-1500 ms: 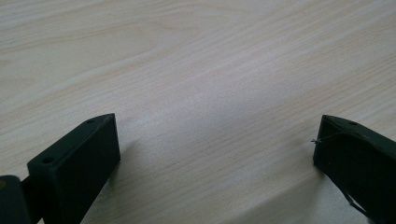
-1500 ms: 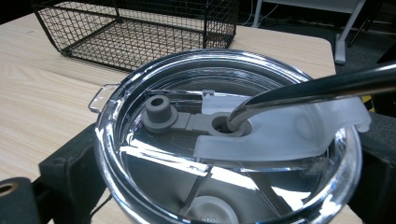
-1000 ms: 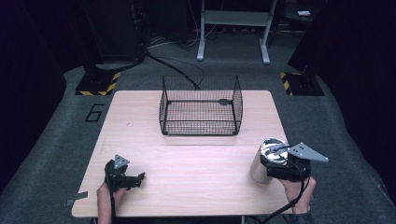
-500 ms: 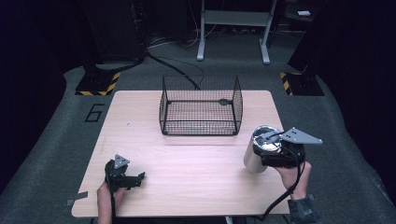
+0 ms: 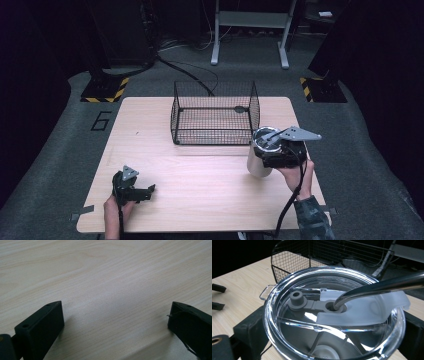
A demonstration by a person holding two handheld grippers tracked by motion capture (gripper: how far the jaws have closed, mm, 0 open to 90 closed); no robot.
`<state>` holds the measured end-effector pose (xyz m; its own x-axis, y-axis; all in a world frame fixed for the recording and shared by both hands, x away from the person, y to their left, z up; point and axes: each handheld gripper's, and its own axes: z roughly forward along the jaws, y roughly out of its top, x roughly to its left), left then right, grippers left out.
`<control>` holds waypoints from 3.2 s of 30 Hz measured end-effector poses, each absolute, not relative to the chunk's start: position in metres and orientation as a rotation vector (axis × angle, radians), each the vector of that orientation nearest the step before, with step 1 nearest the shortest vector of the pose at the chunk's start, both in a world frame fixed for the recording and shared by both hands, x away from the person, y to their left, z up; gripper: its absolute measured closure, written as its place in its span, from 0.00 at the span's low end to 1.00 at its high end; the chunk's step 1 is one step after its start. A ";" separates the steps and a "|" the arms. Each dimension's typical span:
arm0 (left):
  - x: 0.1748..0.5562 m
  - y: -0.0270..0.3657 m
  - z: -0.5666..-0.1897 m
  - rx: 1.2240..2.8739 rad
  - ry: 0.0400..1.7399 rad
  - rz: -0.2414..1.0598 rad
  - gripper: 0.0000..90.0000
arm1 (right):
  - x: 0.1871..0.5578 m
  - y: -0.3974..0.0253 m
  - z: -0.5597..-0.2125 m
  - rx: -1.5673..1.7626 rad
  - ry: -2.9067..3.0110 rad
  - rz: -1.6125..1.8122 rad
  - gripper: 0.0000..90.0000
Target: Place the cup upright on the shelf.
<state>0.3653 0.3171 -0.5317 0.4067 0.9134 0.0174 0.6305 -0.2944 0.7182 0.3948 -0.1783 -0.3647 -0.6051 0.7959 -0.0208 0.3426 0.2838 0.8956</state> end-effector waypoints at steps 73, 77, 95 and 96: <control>0.379 0.319 -0.532 2.027 1.326 0.573 0.00 | 0.576 -0.067 -0.308 1.050 2.059 1.290 0.04; 0.379 0.319 -0.531 2.027 1.328 0.574 0.00 | 0.585 -0.067 -0.317 1.076 2.056 1.290 0.04; 0.379 0.318 -0.531 2.026 1.328 0.579 0.00 | 0.610 -0.044 -0.350 1.139 2.070 1.241 0.04; 0.379 0.318 -0.531 2.026 1.328 0.579 0.00 | 0.610 -0.044 -0.350 1.139 2.070 1.241 0.04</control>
<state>0.3786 0.3183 -0.5315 0.3925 0.9196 0.0166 0.6376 -0.2850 0.7157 0.6095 -0.0439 -0.3502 -0.5459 0.8376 0.0215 0.4135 0.2470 0.8764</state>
